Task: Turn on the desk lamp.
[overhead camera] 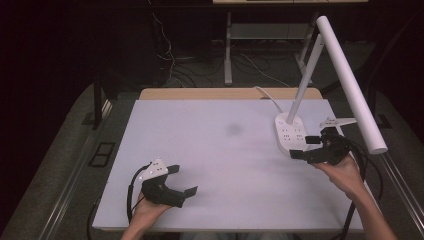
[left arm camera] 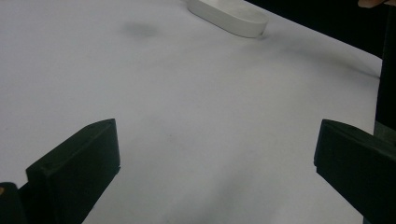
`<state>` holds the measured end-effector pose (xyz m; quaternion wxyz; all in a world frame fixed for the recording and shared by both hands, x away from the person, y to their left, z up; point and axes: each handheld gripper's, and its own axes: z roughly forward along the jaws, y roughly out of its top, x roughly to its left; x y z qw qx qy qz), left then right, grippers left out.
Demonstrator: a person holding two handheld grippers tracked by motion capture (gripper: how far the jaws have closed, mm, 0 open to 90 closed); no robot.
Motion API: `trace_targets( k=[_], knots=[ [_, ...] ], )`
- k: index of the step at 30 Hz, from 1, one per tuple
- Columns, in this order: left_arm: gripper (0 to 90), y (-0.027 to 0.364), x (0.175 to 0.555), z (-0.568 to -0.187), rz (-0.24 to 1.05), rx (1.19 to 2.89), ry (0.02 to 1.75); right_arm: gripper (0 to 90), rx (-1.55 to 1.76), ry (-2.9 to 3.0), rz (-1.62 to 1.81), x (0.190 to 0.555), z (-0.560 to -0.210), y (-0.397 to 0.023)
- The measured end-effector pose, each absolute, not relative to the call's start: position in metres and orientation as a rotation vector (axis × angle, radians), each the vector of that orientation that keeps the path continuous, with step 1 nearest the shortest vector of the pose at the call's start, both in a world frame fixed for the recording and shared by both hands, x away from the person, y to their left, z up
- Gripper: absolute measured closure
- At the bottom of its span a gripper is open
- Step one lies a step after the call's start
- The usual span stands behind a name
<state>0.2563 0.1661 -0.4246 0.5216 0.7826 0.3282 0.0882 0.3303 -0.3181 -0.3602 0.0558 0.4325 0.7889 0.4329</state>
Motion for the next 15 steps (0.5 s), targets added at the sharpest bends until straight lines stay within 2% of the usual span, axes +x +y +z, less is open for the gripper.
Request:
trace_targets(
  k=[15],
  knots=[
    [0.0, 0.165, 0.256, -0.425, 0.205, 1.877, 0.789, 0.6, 1.342, 2.393, 1.276, 0.355, -0.359, -0.328]
  ],
)
